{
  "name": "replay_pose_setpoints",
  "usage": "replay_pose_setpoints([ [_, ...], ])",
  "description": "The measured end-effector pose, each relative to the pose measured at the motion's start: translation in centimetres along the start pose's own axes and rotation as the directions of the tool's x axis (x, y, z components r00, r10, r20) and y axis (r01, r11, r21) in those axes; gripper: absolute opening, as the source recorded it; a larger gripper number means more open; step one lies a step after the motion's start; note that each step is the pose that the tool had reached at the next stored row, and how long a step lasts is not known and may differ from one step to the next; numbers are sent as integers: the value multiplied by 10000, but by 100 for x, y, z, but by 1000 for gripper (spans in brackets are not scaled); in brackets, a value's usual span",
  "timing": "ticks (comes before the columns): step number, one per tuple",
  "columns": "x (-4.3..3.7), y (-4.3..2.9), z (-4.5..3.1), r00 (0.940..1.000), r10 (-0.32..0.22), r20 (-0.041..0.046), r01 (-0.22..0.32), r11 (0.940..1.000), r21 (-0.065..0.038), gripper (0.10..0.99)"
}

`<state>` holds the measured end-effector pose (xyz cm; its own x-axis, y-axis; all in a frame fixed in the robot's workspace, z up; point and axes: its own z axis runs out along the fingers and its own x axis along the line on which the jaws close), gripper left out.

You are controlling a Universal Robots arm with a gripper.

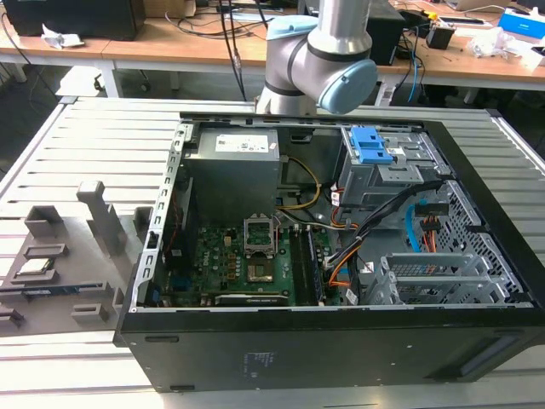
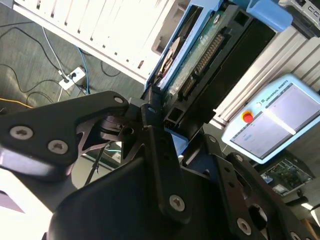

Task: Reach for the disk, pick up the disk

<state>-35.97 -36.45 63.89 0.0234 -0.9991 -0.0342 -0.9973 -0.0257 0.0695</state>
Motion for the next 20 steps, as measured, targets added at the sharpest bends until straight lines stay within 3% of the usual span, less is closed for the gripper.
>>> replay_pose_setpoints([
  [5, 4, -120, 37, 10000, 1, -5, -1, 10000, -28, 365],
  [20, 17, -303, 300, 10000, 1, -4, -1, 10000, -34, 365],
])
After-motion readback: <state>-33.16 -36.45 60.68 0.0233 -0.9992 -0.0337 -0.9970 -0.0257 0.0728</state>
